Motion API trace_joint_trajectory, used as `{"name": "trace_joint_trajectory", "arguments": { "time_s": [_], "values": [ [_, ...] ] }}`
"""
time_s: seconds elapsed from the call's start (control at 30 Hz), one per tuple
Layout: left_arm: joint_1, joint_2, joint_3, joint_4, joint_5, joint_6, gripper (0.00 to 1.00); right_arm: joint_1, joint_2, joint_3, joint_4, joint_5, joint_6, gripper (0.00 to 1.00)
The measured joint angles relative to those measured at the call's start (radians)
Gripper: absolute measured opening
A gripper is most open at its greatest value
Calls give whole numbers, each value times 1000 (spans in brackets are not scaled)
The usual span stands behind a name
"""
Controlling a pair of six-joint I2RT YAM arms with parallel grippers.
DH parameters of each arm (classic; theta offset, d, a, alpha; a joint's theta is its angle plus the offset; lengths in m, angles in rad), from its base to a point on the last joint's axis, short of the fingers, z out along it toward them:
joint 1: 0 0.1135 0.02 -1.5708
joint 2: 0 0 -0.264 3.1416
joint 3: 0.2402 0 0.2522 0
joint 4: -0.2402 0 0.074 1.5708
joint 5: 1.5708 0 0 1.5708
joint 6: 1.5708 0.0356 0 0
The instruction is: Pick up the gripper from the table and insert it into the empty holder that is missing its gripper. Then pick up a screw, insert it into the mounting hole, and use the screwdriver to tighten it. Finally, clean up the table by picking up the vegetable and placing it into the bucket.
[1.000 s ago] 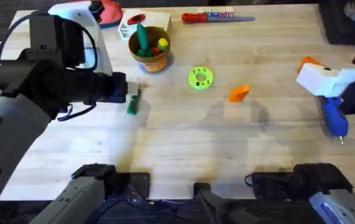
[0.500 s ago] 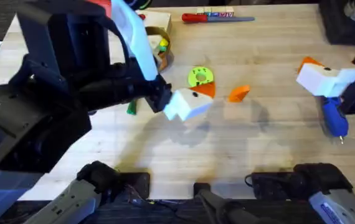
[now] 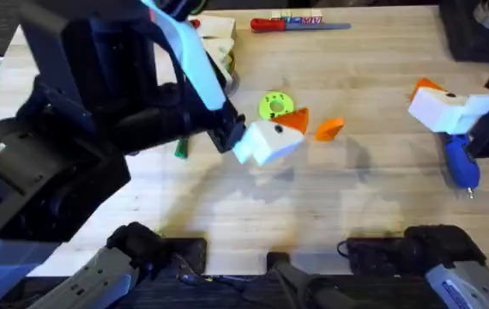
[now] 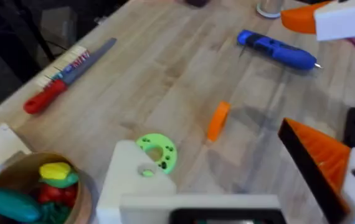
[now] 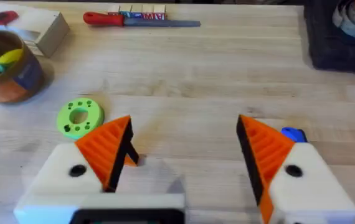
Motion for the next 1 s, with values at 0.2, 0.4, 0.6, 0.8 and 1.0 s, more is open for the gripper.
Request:
{"name": "trace_joint_trajectory", "arguments": {
  "time_s": [0.2, 0.4, 0.6, 0.8, 1.0],
  "values": [
    [7, -13, -44, 185, -116, 4, 991, 0, 0, 0, 0, 0, 0, 991],
    [60, -200, -344, 511, -161, -13, 991, 0, 0, 0, 0, 0, 0, 991],
    [95, -368, -583, 706, -169, -53, 991, 0, 0, 0, -1, 0, 0, 991],
    [164, -534, -694, 680, -169, -100, 991, 0, 0, 0, 0, 0, 0, 992],
    [207, -746, -758, 604, -168, -115, 991, 0, 0, 0, 0, 0, 0, 991]
  ]
}}
